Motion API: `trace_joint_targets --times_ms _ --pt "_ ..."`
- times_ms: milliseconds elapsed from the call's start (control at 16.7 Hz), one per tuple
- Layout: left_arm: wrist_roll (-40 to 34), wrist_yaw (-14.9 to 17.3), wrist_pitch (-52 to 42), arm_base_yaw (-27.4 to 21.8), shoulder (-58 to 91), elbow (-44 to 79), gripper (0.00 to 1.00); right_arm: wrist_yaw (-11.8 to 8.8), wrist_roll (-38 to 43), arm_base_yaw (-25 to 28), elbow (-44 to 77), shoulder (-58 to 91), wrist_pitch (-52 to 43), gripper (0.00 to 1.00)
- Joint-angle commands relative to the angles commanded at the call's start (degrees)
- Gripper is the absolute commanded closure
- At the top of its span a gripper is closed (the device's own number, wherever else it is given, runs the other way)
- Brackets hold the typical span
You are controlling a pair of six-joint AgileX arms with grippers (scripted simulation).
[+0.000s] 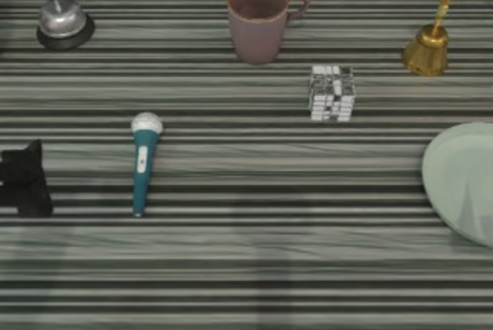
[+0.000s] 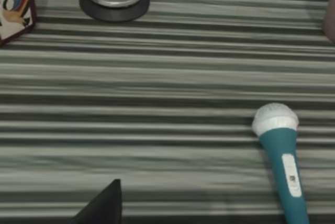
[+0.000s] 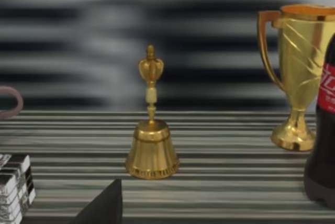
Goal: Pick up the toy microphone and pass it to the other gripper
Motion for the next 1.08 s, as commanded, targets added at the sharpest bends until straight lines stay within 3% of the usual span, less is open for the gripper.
trace_joint_targets --times_ms 660,1080 --pt "-11.0 -1.3 -28.3 -11.3 59.8 40.8 0.0 0.0 0.0 0.0 0.0 0.0 0.0 0.0" --pt "-13.7 -1.5 -35.7 -14.3 74.4 50.6 0.0 0.0 0.0 0.0 0.0 0.0 0.0 0.0"
